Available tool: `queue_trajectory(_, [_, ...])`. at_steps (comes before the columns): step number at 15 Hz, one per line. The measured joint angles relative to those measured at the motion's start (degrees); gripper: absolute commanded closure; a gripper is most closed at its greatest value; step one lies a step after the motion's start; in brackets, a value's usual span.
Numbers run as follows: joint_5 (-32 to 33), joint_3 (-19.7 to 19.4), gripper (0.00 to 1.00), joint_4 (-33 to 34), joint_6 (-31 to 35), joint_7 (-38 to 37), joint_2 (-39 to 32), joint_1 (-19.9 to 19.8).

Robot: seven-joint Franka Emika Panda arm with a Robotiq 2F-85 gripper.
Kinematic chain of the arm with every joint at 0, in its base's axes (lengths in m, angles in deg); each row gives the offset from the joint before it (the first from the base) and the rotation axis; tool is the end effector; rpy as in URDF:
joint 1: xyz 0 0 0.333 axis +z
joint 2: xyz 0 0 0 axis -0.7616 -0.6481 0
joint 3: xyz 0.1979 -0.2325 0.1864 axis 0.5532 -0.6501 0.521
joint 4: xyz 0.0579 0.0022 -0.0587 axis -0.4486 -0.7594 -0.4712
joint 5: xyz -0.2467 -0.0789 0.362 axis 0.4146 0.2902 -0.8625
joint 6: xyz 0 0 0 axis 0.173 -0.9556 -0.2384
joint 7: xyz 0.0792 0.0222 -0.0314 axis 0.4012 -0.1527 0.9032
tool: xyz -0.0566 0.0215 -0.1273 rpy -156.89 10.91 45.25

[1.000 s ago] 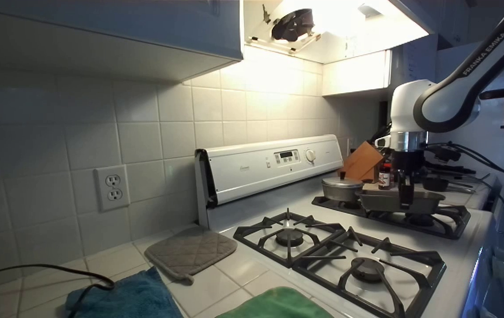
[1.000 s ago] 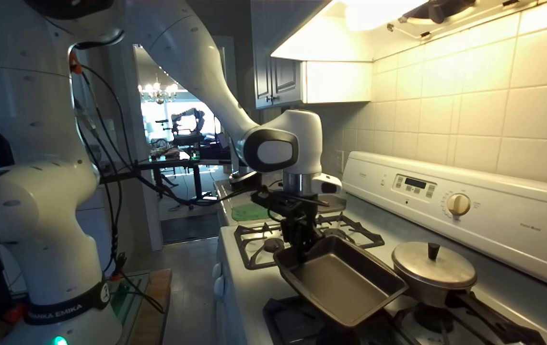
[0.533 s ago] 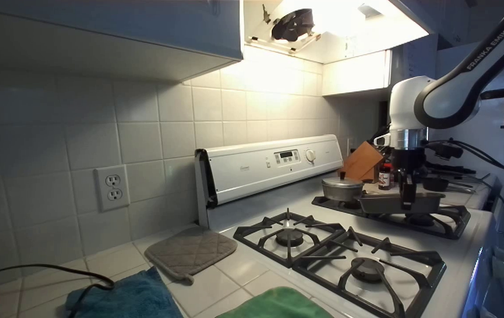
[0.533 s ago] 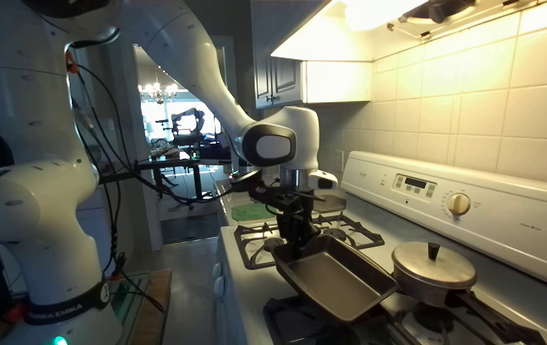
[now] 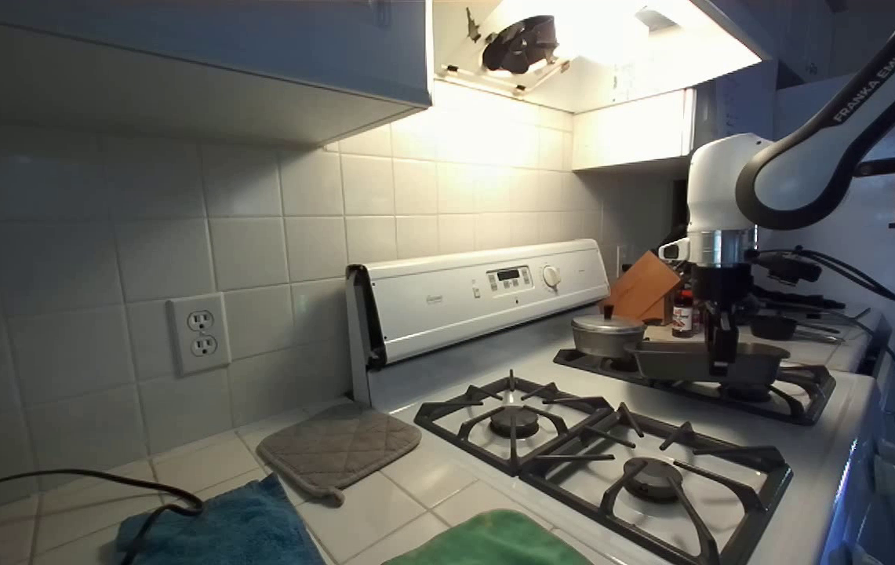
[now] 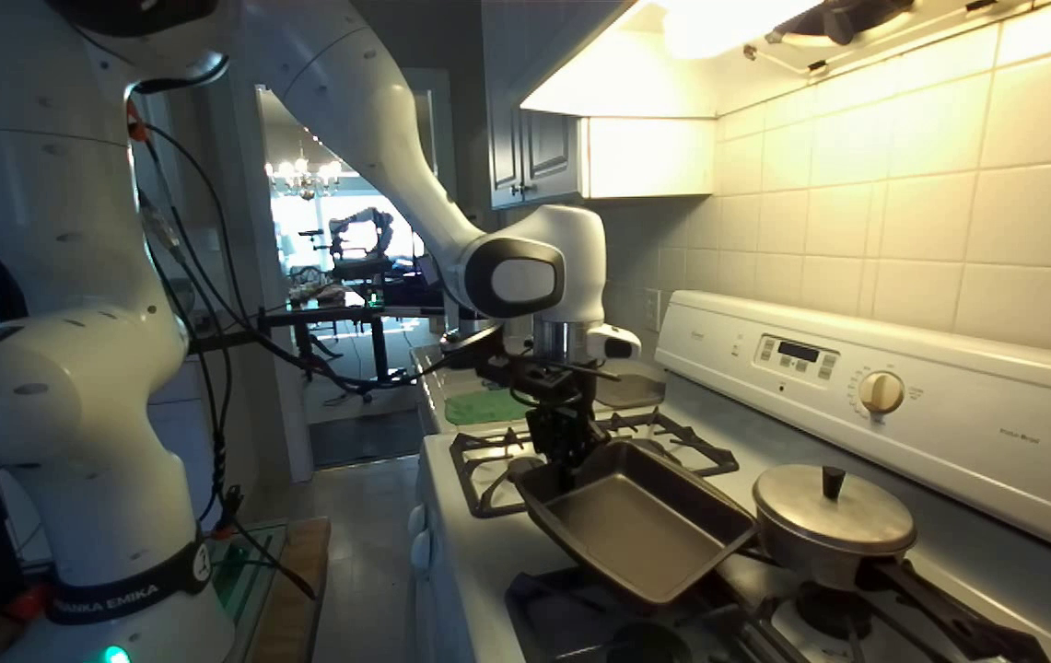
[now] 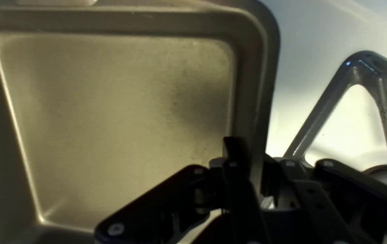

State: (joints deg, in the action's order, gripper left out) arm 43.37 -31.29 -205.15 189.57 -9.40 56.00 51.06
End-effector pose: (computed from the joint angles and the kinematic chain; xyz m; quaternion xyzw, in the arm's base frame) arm 0.5175 0.0323 0.2507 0.9730 0.2302 -0.0128 0.0130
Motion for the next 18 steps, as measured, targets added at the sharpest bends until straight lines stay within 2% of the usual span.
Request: queue_trajectory(18, [1.33, 3.64, 0.98, 0.96, 0.27, -1.64, -0.02, 3.78])
